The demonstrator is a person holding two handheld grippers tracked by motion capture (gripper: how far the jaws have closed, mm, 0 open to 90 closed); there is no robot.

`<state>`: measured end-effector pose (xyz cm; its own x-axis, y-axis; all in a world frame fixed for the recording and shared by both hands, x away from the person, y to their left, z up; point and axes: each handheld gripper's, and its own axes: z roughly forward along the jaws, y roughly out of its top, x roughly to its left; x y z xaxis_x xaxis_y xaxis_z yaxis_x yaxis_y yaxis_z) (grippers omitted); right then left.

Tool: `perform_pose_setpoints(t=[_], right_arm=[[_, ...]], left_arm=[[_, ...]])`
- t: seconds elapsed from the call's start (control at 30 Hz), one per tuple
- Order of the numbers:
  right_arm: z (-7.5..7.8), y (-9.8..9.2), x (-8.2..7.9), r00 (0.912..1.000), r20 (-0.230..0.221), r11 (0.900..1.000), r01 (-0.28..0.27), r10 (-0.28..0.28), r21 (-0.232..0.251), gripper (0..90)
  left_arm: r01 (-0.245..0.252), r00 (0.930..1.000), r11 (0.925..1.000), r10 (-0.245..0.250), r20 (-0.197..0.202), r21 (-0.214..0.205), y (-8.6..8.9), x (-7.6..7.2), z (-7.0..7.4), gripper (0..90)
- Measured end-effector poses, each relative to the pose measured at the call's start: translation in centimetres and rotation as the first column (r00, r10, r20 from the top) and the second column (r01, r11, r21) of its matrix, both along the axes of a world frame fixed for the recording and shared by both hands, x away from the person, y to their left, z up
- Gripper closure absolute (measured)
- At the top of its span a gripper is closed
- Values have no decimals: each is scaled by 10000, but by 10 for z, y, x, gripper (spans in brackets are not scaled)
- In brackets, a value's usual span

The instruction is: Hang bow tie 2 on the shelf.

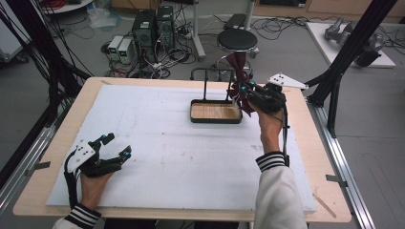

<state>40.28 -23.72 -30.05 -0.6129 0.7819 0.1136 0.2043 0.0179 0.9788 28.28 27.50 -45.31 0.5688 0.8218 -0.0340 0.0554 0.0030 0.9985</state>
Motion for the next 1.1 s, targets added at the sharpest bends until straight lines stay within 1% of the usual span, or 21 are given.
perform_pose_setpoints(t=[0.23, 0.37, 0.47, 0.53, 0.6, 0.77, 0.9, 1.03, 1.1], right_arm=[[-10, 4, 13, 9994, -152, 9990, 324, -319, 312, 791], [-11, 7, 18, 9991, -200, 9987, 381, -374, 338, 791], [-12, 12, 21, 9990, -208, 9990, 409, -405, 156, 791], [-14, 15, 23, 9988, -254, 9989, 416, -410, 225, 790], [-17, 17, 26, 9984, -381, 9989, 430, -422, 203, 790], [-22, 20, 30, 9983, -472, 9993, 342, -334, 160, 790], [-26, 25, 33, 9970, -721, 9996, 289, -285, 48, 791], [-29, 29, 35, 9959, -851, 9995, 302, -305, -48, 790], [-31, 30, 36, 9950, -951, 9995, 317, -316, 5, 790]], left_arm=[[-3, 10000, 10000, 3, -2, -26, 0, 0, 0, 163], [-1, 10000, 10000, 1, -14, -56, 0, 0, 0, 163], [-1, 10000, 10000, 1, -14, -56, 0, 0, 0, 163], [3, 10000, 10000, -3, -8, -41, 0, 0, 0, 163], [2, 10000, 10000, -2, 1, -31, 0, 0, 0, 163], [8, 10000, 10000, -8, -11, -36, 0, 0, 0, 163], [0, 10000, 10000, 0, -7, -39, 0, 0, 0, 163], [11, 10000, 10000, -11, -15, -39, 0, 0, 0, 163], [12, 10000, 10000, -12, -13, -45, 0, 0, 0, 163]])
